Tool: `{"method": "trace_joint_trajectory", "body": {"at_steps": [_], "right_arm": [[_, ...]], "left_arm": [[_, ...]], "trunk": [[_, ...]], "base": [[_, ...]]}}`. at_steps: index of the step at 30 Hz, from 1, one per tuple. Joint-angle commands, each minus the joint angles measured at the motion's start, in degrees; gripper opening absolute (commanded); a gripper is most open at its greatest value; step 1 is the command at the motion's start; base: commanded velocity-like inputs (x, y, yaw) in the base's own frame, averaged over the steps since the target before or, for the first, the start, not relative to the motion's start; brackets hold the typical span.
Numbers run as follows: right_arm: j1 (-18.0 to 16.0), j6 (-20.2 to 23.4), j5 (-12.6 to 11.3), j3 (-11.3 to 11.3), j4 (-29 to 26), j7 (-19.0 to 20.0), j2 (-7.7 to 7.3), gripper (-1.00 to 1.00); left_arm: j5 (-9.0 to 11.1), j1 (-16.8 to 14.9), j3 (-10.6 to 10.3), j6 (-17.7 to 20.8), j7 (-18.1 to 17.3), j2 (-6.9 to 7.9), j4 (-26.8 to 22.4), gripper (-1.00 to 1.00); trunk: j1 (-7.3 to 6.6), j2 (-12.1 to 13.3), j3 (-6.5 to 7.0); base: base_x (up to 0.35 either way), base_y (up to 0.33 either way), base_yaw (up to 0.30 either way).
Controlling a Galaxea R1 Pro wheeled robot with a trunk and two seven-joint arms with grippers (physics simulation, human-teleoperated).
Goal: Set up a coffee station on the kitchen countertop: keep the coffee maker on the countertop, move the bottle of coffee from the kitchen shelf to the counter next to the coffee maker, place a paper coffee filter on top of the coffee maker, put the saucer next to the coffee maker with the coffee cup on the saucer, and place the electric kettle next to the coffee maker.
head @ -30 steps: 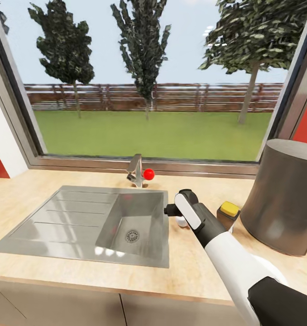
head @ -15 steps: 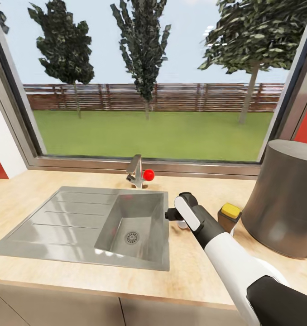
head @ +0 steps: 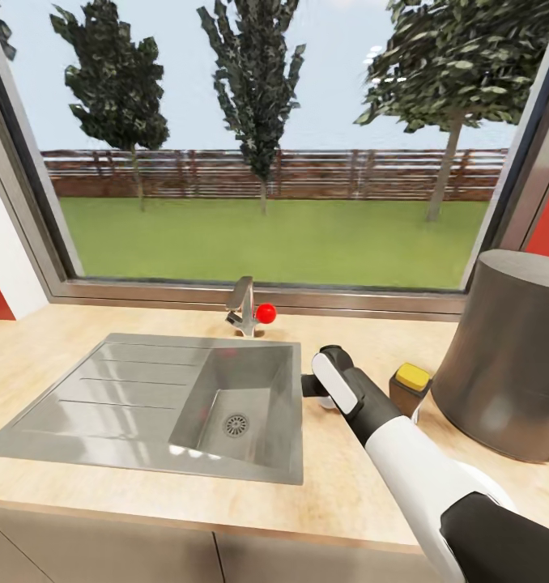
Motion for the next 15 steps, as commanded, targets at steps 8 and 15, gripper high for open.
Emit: {"method": "trace_joint_trajectory", "body": {"at_steps": [8,15], "right_arm": [[0.0,-0.3,-1.7,0.1,0.3,-0.7,0.03,-1.0],[-0.1,-0.3,-1.7,0.2,0.2,-0.7,0.05,-1.0]], "left_arm": [[0.6,0.0,-0.4,0.1,-0.2,0.0,0.0,1.0],[0.6,0.0,-0.4,0.1,-0.2,0.02,0.0,1.0]], "trunk": [[0.01,0.0,-0.08],[0.01,0.0,-0.08]], "base": [[0.0,0.0,0.0],[0.0,0.0,0.0]]}}
